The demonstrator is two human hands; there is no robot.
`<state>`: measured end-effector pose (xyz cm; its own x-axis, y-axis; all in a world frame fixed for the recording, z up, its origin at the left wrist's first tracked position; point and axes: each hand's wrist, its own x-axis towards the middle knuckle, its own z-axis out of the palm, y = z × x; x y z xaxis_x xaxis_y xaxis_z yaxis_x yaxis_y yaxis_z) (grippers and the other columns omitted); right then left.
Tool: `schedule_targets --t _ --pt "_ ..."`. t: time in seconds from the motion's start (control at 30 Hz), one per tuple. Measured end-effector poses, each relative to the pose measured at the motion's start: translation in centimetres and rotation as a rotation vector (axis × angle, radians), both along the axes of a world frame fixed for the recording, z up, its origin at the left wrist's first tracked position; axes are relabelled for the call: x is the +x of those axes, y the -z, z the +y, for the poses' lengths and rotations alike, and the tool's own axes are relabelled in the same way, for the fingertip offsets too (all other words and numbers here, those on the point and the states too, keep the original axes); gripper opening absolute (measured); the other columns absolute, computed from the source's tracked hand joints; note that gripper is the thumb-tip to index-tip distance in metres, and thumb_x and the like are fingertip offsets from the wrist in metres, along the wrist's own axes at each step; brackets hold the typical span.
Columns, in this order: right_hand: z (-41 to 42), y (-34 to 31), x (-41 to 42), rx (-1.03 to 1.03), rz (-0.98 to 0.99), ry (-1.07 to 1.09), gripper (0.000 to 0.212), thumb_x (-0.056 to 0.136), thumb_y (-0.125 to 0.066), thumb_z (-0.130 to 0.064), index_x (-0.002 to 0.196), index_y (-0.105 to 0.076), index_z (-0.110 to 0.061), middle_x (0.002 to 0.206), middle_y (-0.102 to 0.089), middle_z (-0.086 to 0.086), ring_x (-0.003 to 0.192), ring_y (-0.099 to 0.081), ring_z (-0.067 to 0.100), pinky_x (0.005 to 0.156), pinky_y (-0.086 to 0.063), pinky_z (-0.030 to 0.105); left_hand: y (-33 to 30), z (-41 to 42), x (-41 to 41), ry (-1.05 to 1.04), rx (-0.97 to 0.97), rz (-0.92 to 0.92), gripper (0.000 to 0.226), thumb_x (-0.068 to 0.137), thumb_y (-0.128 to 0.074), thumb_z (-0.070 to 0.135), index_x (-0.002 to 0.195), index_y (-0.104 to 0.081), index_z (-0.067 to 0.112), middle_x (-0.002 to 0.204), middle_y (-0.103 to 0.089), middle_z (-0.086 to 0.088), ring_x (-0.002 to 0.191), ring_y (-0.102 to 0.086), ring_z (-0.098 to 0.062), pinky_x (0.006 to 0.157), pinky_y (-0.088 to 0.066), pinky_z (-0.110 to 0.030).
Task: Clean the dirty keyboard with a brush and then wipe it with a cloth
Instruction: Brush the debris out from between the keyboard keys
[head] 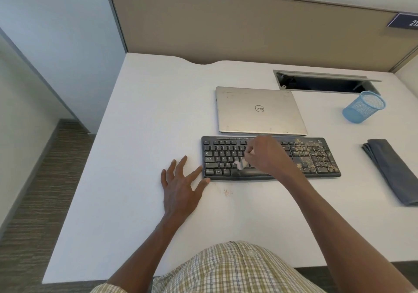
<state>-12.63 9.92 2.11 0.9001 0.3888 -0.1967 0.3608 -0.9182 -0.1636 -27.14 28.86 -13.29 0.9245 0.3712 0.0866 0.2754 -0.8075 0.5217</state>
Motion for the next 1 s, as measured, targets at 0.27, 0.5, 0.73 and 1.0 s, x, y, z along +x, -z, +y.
schedule_targets --t 0.27,0.5,0.73,1.0 --pt "-0.2 0.0 0.2 0.007 0.019 0.003 0.023 0.086 -0.054 -0.015 0.077 -0.073 -0.007 0.077 -0.074 0.008 0.060 -0.066 0.018 0.058 -0.057 0.032 0.0 0.1 0.0 -0.005 0.010 0.009 0.058 0.091 -0.037 0.077 0.131 -0.065 0.045 0.163 -0.034 0.000 0.153 -0.018 -0.027 0.123 -0.012 -0.055" --pt "-1.4 -0.5 -0.3 0.080 0.030 0.072 0.021 0.087 -0.054 -0.015 0.072 -0.068 -0.019 0.072 -0.072 0.001 0.066 -0.069 0.019 0.058 -0.054 0.026 0.0 0.0 0.0 -0.005 0.020 0.005 0.058 0.092 -0.037 0.076 0.131 -0.065 0.045 0.162 -0.035 -0.001 0.153 -0.018 -0.027 0.123 -0.011 -0.054" --pt "-1.5 0.0 -0.5 0.060 -0.035 0.141 0.022 0.090 -0.055 -0.018 0.079 -0.074 -0.014 0.074 -0.072 -0.001 0.055 -0.061 0.013 0.044 -0.041 0.019 0.1 0.0 0.0 -0.004 0.015 -0.006 0.056 0.092 -0.039 0.075 0.130 -0.066 0.044 0.162 -0.036 -0.001 0.153 -0.019 -0.027 0.123 -0.012 -0.054" --pt "0.4 0.0 -1.4 0.179 -0.026 0.079 0.018 0.092 -0.056 -0.018 0.087 -0.073 -0.017 0.077 -0.065 -0.011 0.052 -0.054 0.005 0.048 -0.035 0.015 -0.1 0.1 0.0 0.000 0.005 0.001 0.054 0.092 -0.041 0.075 0.131 -0.065 0.046 0.162 -0.035 0.000 0.153 -0.018 -0.026 0.123 -0.012 -0.055"
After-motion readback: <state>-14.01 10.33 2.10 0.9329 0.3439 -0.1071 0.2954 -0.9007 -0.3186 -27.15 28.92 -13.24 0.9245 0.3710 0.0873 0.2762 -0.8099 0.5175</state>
